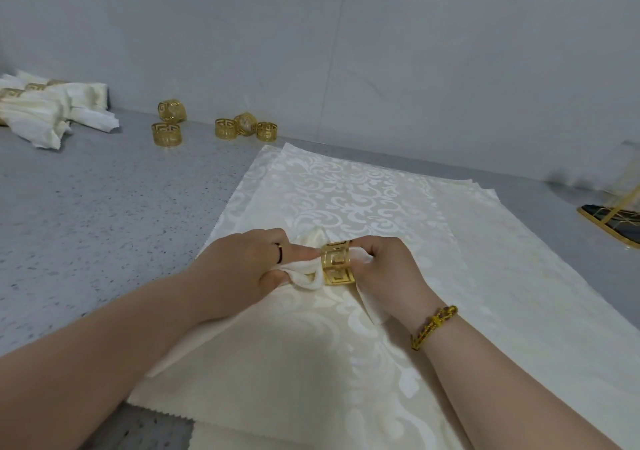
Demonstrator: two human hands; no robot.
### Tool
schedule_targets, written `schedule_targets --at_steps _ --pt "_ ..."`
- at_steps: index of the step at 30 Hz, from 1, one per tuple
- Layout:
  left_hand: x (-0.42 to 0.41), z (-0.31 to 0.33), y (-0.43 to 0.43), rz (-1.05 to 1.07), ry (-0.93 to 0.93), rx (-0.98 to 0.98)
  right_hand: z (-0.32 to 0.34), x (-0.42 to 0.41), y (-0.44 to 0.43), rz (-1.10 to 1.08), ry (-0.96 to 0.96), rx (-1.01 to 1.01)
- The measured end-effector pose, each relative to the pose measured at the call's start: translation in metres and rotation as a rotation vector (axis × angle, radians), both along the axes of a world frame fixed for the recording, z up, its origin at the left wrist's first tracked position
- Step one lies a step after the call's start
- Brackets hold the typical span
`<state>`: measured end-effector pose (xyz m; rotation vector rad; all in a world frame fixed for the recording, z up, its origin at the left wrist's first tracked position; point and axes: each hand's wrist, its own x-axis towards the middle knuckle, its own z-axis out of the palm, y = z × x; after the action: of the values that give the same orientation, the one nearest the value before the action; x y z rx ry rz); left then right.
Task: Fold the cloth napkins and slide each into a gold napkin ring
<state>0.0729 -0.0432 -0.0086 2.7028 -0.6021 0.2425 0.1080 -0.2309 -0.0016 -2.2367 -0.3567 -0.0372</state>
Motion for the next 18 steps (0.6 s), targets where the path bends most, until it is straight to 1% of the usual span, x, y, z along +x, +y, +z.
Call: schedule_targets --at_steps 2,3,6,8,9,12,15,17,18 --pt "-0.002 0.002 0.000 0.054 0.050 -0.089 -0.001 0.001 0.000 0.006 -0.020 0.033" --pt "-0.002 0.002 0.001 0.085 0.086 -0.137 0.001 0.001 -0.002 0.009 0.000 0.081" --pt "-0.006 0.005 0.002 0.146 0.131 -0.215 0.002 -0.001 -0.011 0.054 0.133 0.301" --pt "-0.005 0.003 0.003 0.136 0.132 -0.217 0.001 -0.001 -0.011 0.092 0.203 0.400" --pt "-0.006 0.001 0.004 0.123 0.137 -0.182 0.000 0.000 -0.011 0.089 0.204 0.408" --pt "-0.010 0.002 0.001 0.111 0.158 -0.095 0.000 -0.001 -0.011 0.062 0.094 0.285" --pt "-0.013 0.008 0.000 0.140 0.268 -0.082 0.001 -0.004 -0.012 0.107 0.033 0.212" --pt "-0.012 0.014 0.000 0.128 0.378 -0.118 -0.002 -0.005 -0.012 0.146 0.004 0.155" --pt "-0.010 0.018 0.001 0.120 0.401 -0.162 -0.004 -0.004 -0.011 0.160 -0.010 0.137"
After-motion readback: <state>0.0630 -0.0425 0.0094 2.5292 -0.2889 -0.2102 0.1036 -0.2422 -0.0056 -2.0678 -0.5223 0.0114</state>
